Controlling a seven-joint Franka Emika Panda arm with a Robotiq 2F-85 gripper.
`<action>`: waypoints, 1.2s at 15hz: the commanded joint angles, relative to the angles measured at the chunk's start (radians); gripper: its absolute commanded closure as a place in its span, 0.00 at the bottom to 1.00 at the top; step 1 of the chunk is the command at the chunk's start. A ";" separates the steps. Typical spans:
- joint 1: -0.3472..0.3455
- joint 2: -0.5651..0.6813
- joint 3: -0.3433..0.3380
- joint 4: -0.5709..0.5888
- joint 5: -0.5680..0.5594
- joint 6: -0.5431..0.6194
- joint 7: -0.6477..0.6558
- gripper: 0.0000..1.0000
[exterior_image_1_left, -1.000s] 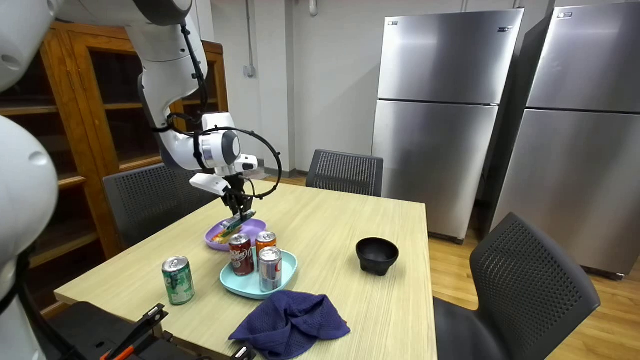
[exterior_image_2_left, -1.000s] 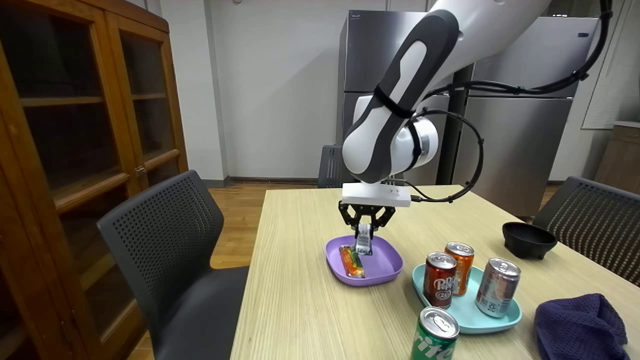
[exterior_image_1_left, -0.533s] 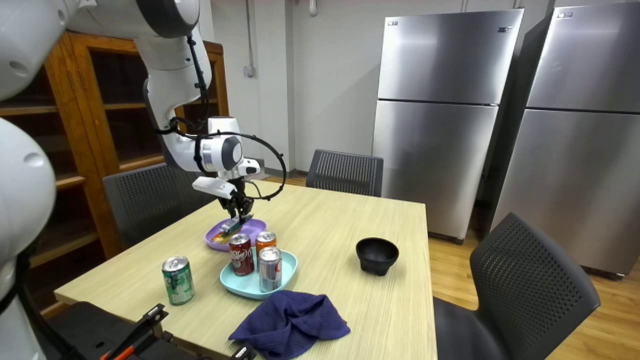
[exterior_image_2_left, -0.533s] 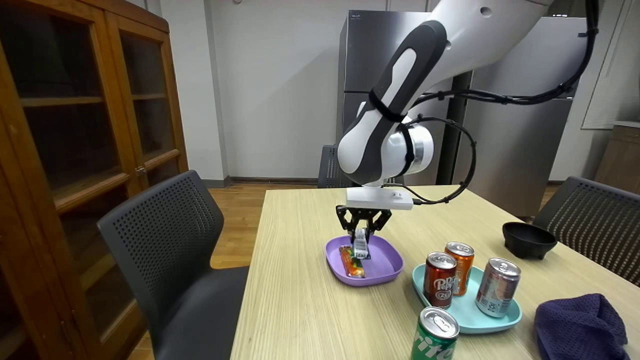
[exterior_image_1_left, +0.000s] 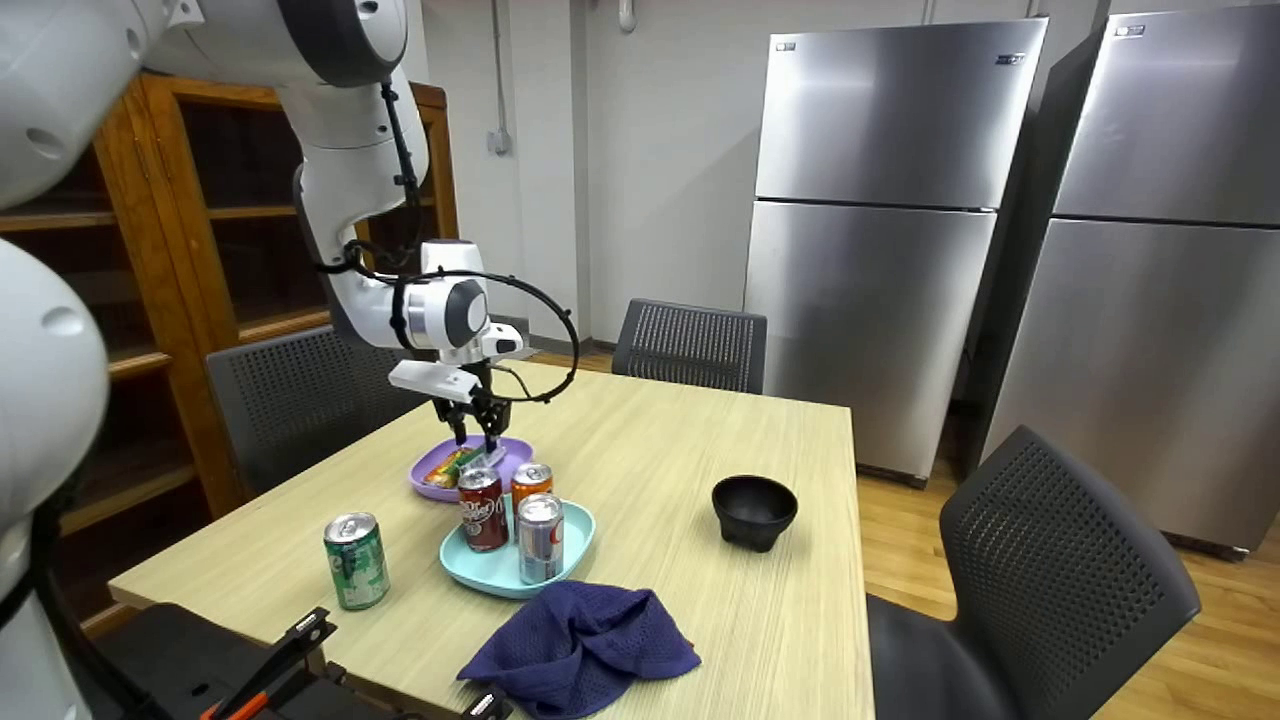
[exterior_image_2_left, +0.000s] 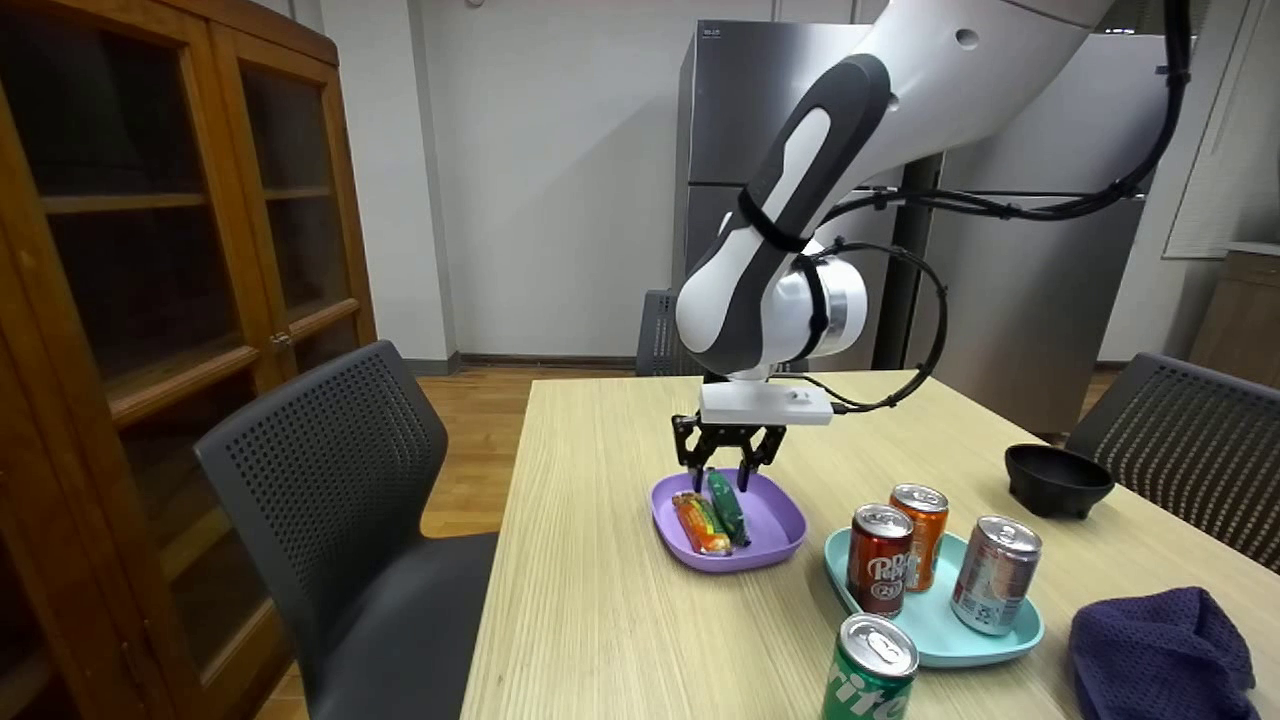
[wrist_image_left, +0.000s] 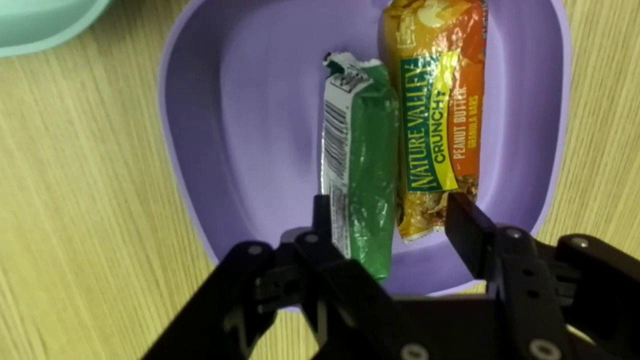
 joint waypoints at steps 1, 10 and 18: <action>-0.019 -0.005 0.015 0.014 0.025 -0.016 -0.038 0.06; -0.023 -0.112 -0.002 -0.099 0.159 -0.009 0.063 0.00; -0.023 -0.164 -0.025 -0.148 0.155 0.014 0.073 0.00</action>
